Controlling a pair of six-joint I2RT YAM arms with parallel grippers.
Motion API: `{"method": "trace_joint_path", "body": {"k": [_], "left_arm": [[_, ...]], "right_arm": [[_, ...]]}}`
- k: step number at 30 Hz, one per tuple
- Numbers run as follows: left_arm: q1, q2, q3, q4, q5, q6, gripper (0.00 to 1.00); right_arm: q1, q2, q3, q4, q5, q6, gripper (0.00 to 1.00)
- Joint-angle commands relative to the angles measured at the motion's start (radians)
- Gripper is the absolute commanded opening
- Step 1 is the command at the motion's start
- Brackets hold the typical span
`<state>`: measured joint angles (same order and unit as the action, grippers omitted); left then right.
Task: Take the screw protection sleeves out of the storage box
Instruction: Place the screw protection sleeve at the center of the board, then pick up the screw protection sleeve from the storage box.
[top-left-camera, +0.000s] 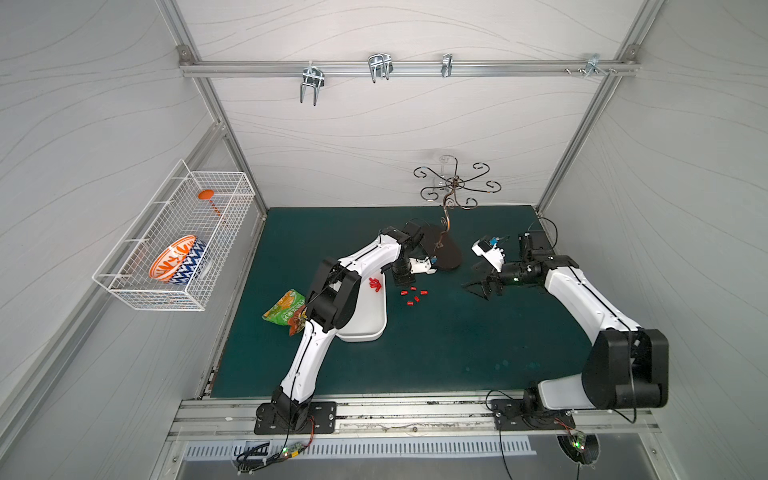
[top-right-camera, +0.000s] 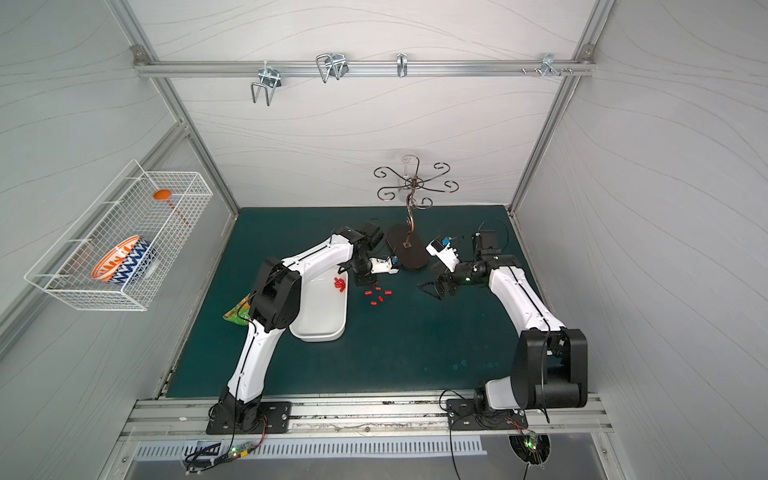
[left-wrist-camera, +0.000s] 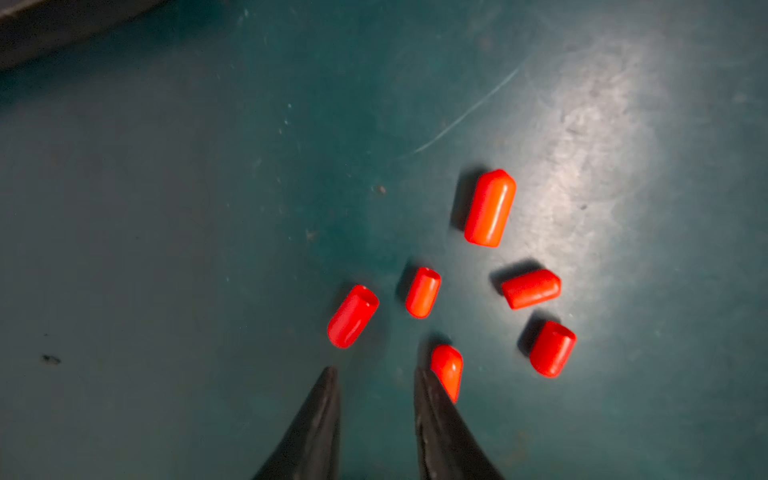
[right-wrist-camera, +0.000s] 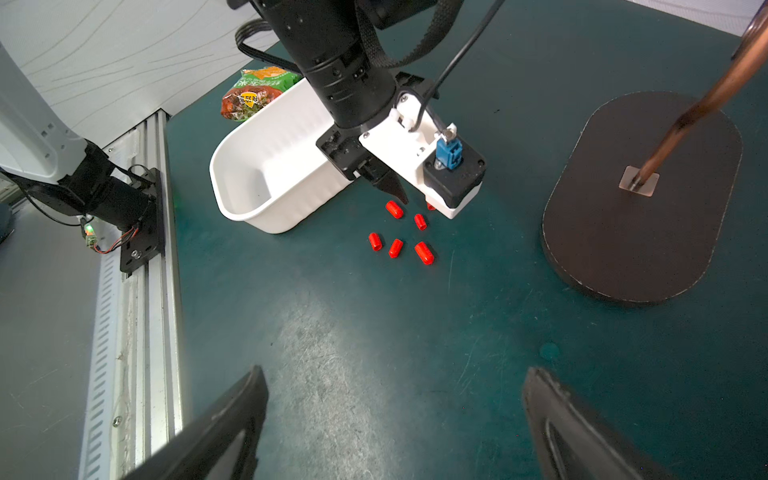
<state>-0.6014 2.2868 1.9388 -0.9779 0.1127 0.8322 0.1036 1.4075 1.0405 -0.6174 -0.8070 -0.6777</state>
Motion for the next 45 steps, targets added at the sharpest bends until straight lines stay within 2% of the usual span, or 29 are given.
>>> {"method": "trace_joint_path", "body": {"k": [1, 6, 10, 15, 19, 27, 33, 45], "left_arm": [[0.017, -0.127, 0.005, -0.038, 0.067, -0.030, 0.37], [0.056, -0.315, -0.179, -0.013, 0.133, -0.047, 0.39], [0.123, -0.475, -0.366, 0.035, 0.158, -0.037, 0.43], [0.228, -0.584, -0.554, 0.138, 0.197, -0.034, 0.46], [0.239, -0.574, -0.625, 0.211, 0.184, -0.017, 0.45], [0.239, -0.431, -0.596, 0.259, 0.157, -0.154, 0.34], [0.236, -0.382, -0.589, 0.271, 0.129, -0.210, 0.34], [0.207, -0.307, -0.547, 0.269, 0.074, -0.249, 0.35]], "right_arm": [[0.007, -0.015, -0.002, -0.016, 0.004, -0.005, 0.99], [0.028, -0.044, 0.001, -0.001, 0.002, 0.030, 0.99], [0.112, -0.034, 0.019, 0.014, 0.036, 0.073, 0.99], [0.208, 0.014, 0.060, 0.008, 0.025, 0.110, 0.99], [0.219, 0.035, 0.066, 0.009, 0.013, 0.121, 0.99], [0.180, 0.028, 0.049, 0.025, 0.052, 0.114, 0.99], [0.151, 0.026, 0.048, 0.024, 0.062, 0.106, 0.99], [0.153, 0.016, 0.049, 0.019, 0.067, 0.102, 0.99]]}}
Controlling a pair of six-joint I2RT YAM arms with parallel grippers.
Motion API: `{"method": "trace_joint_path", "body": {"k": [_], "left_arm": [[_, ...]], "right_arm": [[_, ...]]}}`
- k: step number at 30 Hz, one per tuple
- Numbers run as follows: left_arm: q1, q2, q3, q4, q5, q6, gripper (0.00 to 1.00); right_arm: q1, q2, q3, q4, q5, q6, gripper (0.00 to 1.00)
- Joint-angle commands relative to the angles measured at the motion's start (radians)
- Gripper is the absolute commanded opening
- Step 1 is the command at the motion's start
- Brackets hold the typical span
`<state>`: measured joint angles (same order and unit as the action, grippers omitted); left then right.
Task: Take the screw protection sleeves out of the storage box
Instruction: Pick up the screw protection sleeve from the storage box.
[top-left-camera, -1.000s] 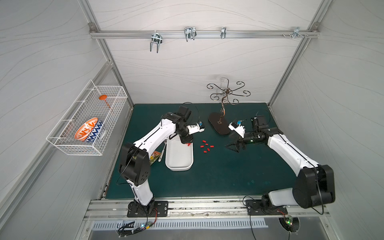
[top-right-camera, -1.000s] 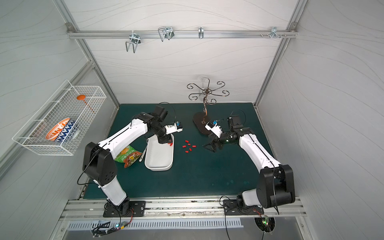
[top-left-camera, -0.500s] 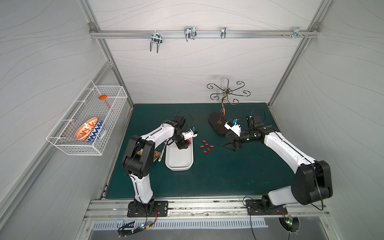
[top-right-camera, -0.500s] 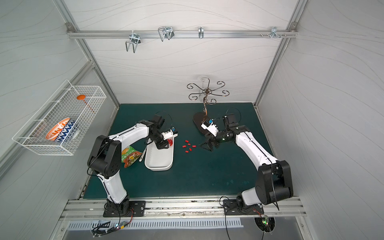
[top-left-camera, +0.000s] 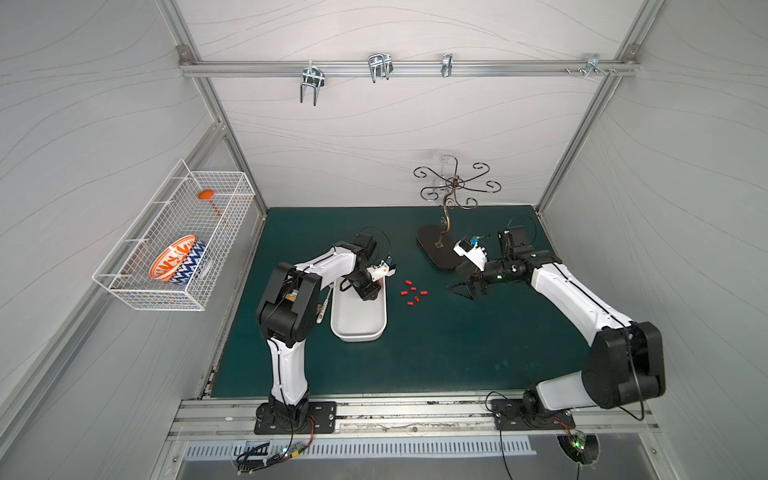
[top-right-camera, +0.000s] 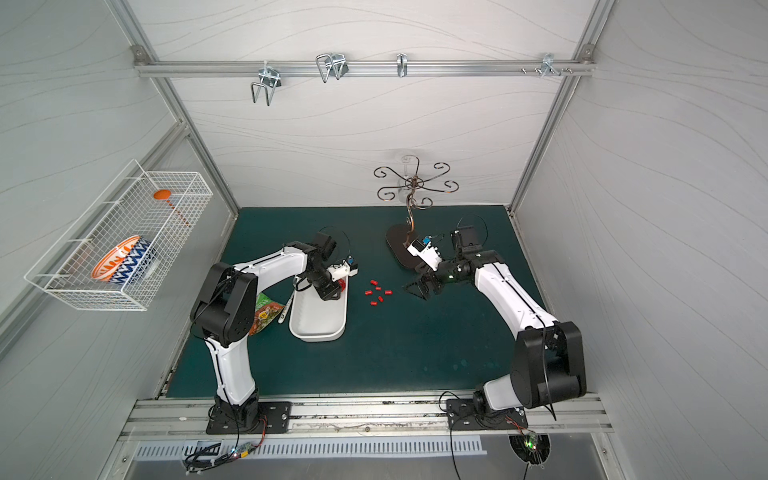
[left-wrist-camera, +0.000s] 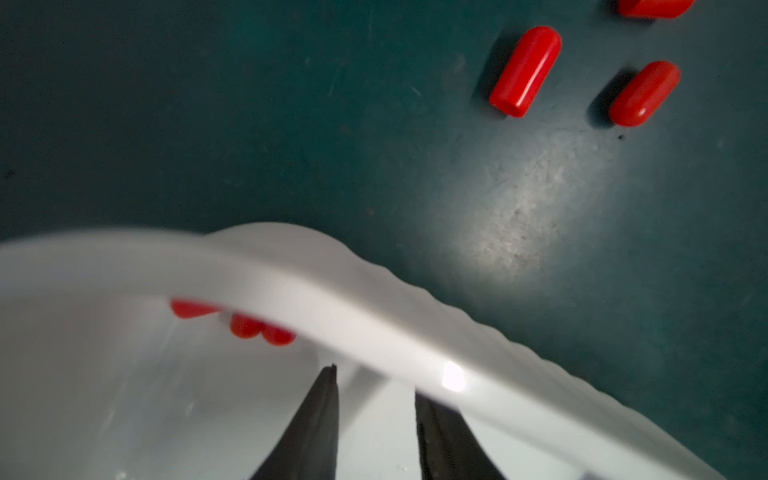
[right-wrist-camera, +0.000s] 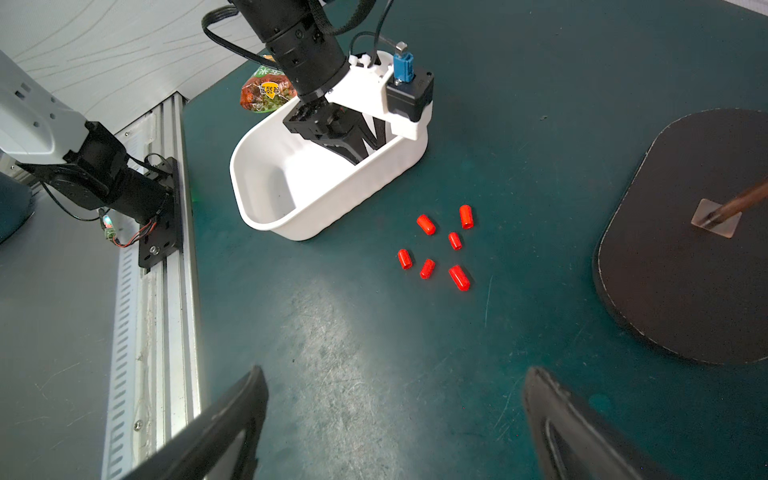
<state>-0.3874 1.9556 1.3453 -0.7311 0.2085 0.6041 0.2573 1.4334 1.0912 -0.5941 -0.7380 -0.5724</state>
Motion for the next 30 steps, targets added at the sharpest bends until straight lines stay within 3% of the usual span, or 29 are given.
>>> {"method": "trace_joint_path", "body": {"k": [1, 11, 25, 30], "left_arm": [[-0.008, 0.028, 0.052, 0.023, -0.023, -0.023, 0.35], [-0.015, 0.075, 0.101, 0.040, 0.001, -0.031, 0.33], [-0.018, 0.106, 0.115, 0.045, 0.005, -0.043, 0.14], [-0.013, 0.060, 0.085, 0.059, -0.009, -0.041, 0.04]], "right_arm": [[-0.002, -0.011, -0.002, -0.004, 0.000, -0.003, 0.99], [-0.005, -0.021, -0.008, -0.003, 0.003, -0.004, 0.99], [-0.012, -0.030, -0.011, -0.005, 0.003, -0.004, 0.99], [-0.013, -0.033, -0.011, -0.004, 0.003, -0.004, 0.99]]}}
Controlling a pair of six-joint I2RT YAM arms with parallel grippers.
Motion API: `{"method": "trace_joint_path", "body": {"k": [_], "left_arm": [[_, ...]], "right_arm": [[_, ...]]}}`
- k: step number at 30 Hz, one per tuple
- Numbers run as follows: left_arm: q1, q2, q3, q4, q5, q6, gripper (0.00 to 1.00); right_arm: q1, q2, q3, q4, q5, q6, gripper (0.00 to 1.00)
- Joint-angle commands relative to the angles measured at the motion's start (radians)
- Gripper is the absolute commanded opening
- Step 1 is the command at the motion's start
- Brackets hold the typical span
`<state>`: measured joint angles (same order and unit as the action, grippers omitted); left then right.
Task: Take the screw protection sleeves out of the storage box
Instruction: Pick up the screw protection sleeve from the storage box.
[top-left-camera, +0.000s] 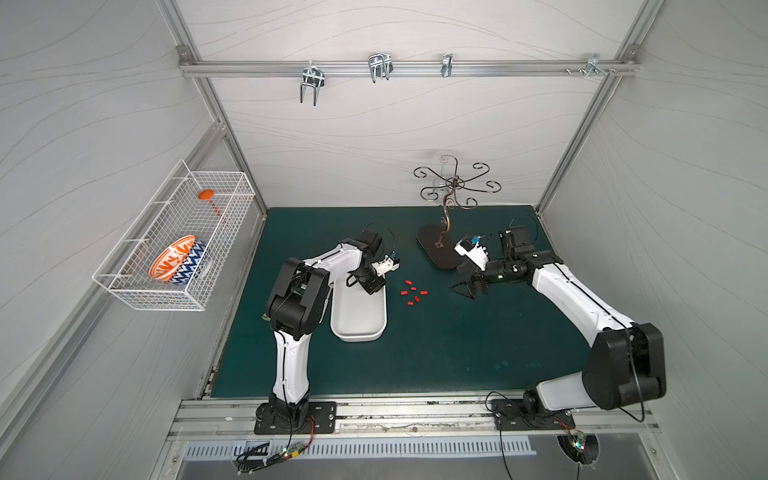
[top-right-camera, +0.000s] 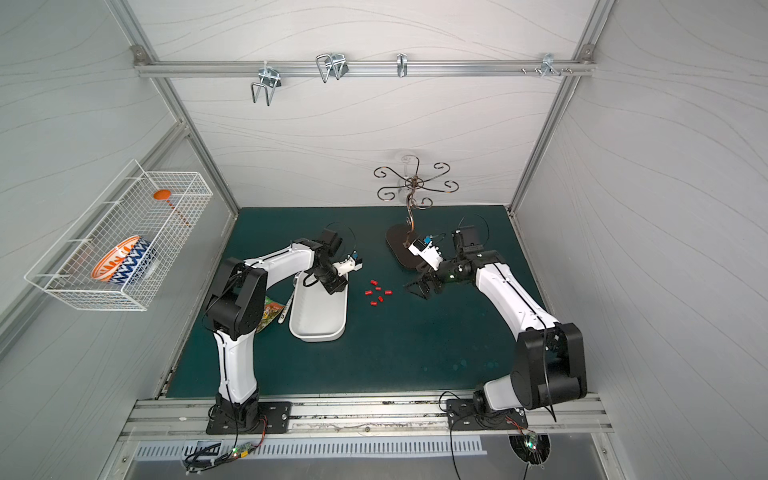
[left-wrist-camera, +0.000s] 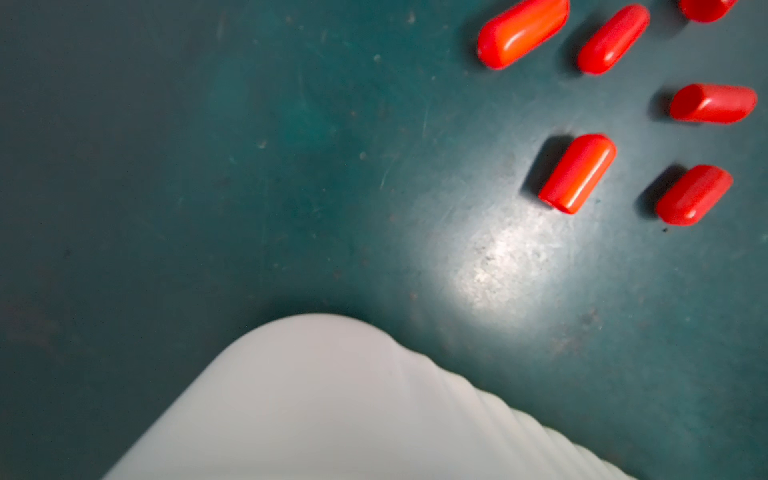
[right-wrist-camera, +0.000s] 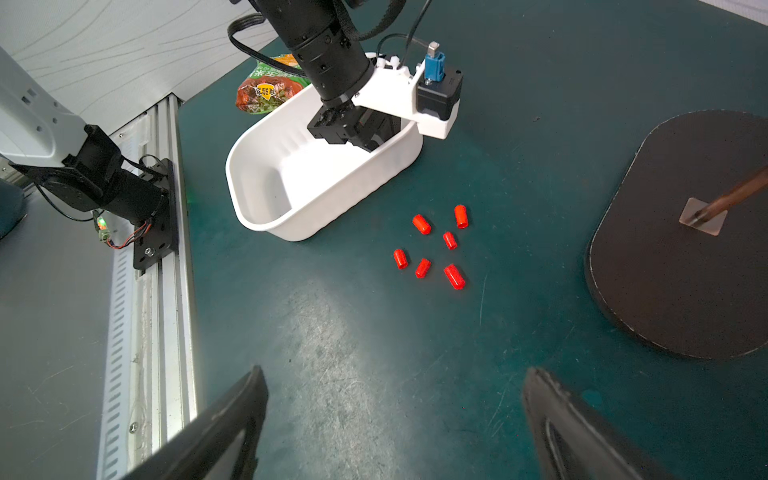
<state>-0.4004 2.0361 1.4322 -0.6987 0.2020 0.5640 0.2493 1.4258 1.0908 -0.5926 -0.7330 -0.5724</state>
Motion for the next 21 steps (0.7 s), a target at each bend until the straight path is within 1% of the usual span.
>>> {"method": "trace_joint_path", "body": {"k": [1, 3, 8, 14, 15, 18, 19, 21], "left_arm": [[0.004, -0.035, -0.008, 0.026, 0.002, -0.001, 0.02], [0.021, -0.073, -0.014, 0.008, 0.032, -0.002, 0.00], [0.061, -0.160, -0.033, -0.046, 0.111, 0.009, 0.00], [0.067, -0.287, -0.071, -0.111, 0.231, 0.062, 0.00], [0.065, -0.308, -0.073, -0.118, 0.267, 0.066, 0.00], [0.036, -0.340, -0.063, -0.148, 0.327, 0.081, 0.00], [0.021, -0.343, -0.059, -0.153, 0.334, 0.094, 0.00], [-0.031, -0.334, -0.044, -0.168, 0.312, 0.118, 0.00]], "right_arm": [[-0.005, -0.024, -0.011, -0.006, -0.002, -0.003, 0.99], [-0.005, -0.024, -0.009, -0.005, -0.002, -0.003, 0.99], [-0.005, -0.026, -0.006, -0.006, -0.008, -0.001, 0.99], [-0.006, -0.028, -0.006, -0.002, -0.014, 0.002, 0.99], [-0.007, -0.028, -0.006, 0.000, -0.015, 0.006, 0.99], [-0.010, -0.028, -0.006, 0.002, -0.032, 0.017, 0.99], [-0.016, -0.033, -0.006, 0.002, -0.043, 0.020, 0.99], [-0.038, -0.039, -0.012, 0.026, -0.055, 0.048, 0.99]]}}
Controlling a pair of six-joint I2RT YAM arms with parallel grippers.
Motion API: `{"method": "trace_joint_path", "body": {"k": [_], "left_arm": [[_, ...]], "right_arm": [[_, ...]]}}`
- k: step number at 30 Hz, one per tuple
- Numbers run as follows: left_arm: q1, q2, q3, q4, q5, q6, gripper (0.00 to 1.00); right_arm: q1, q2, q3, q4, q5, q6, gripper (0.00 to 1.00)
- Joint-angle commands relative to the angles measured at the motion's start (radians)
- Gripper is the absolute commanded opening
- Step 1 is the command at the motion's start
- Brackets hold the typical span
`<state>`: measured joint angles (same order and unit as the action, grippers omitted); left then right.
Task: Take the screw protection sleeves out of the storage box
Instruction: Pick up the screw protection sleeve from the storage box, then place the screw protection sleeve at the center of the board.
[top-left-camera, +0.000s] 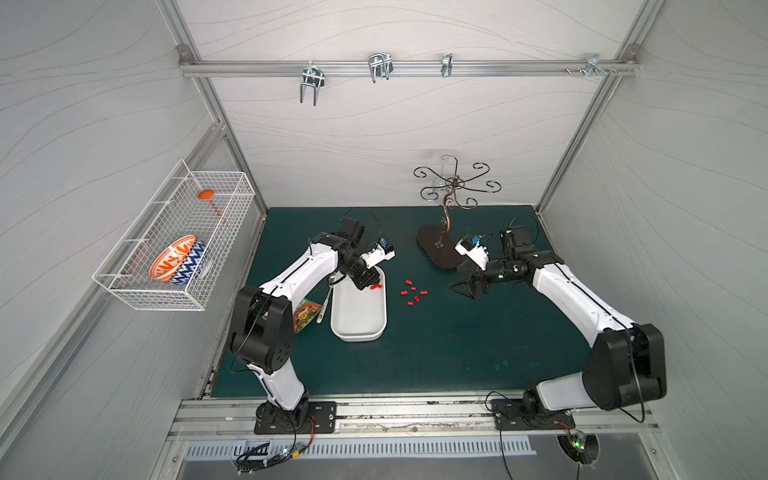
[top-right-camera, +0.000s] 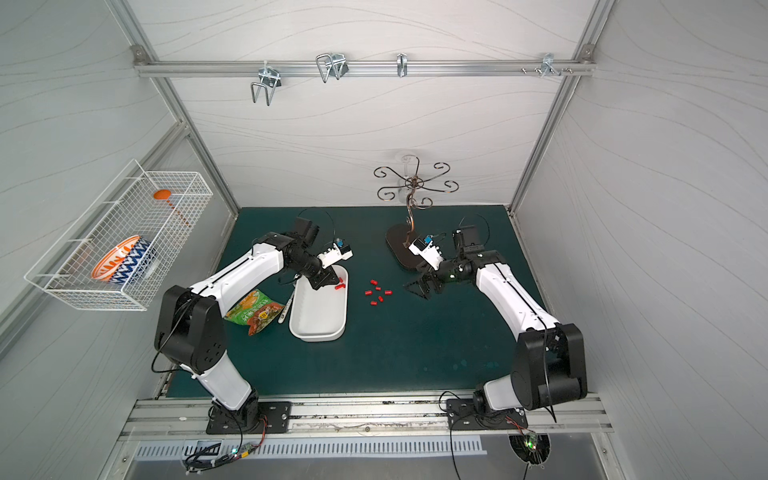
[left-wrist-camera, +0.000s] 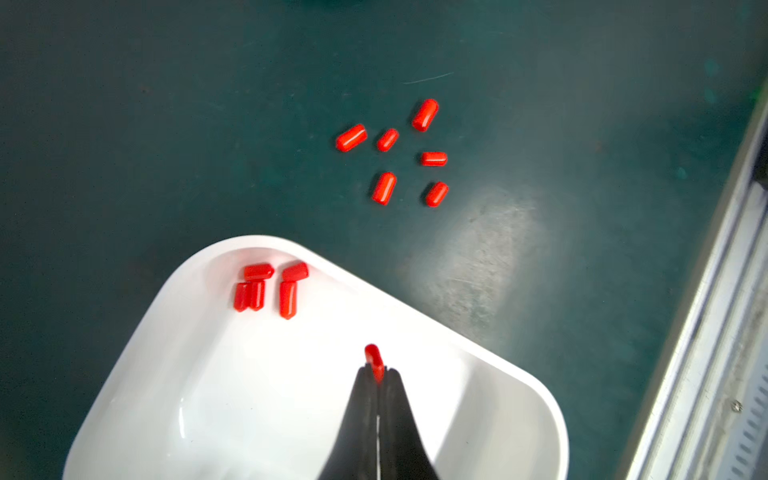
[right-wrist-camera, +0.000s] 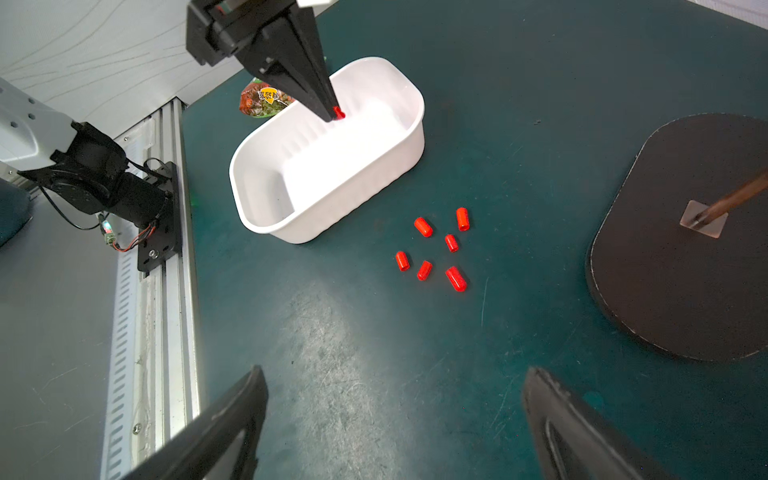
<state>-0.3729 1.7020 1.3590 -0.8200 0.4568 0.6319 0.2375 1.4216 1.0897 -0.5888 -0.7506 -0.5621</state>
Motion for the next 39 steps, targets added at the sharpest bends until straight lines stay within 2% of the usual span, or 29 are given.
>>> {"method": "trace_joint_path", "body": {"k": [1, 7, 12, 15, 21, 26, 33, 39], "left_arm": [[-0.081, 0.009, 0.037, -0.051, 0.048, 0.061, 0.00], [-0.193, 0.105, 0.087, -0.036, -0.029, 0.089, 0.00], [-0.265, 0.210, 0.125, 0.005, -0.130, 0.103, 0.00], [-0.284, 0.270, 0.155, 0.015, -0.198, 0.109, 0.01], [-0.293, 0.352, 0.203, 0.039, -0.304, 0.117, 0.10], [-0.294, 0.372, 0.234, 0.030, -0.308, 0.100, 0.21], [-0.294, 0.338, 0.237, 0.007, -0.306, 0.097, 0.31], [-0.265, 0.240, 0.232, -0.083, -0.191, 0.080, 0.36]], "right_arm": [[-0.035, -0.031, -0.008, 0.023, -0.039, 0.048, 0.99], [-0.127, -0.047, -0.017, 0.056, -0.023, 0.109, 0.99], [-0.142, -0.054, -0.021, 0.069, 0.042, 0.119, 0.99], [-0.141, -0.050, -0.021, 0.070, 0.041, 0.121, 0.99], [-0.141, -0.044, -0.020, 0.069, 0.040, 0.120, 0.99], [-0.141, -0.046, -0.020, 0.069, 0.042, 0.122, 0.99], [-0.141, -0.044, -0.017, 0.064, 0.035, 0.120, 0.99], [-0.140, -0.074, -0.017, 0.058, 0.053, 0.099, 0.99]]}}
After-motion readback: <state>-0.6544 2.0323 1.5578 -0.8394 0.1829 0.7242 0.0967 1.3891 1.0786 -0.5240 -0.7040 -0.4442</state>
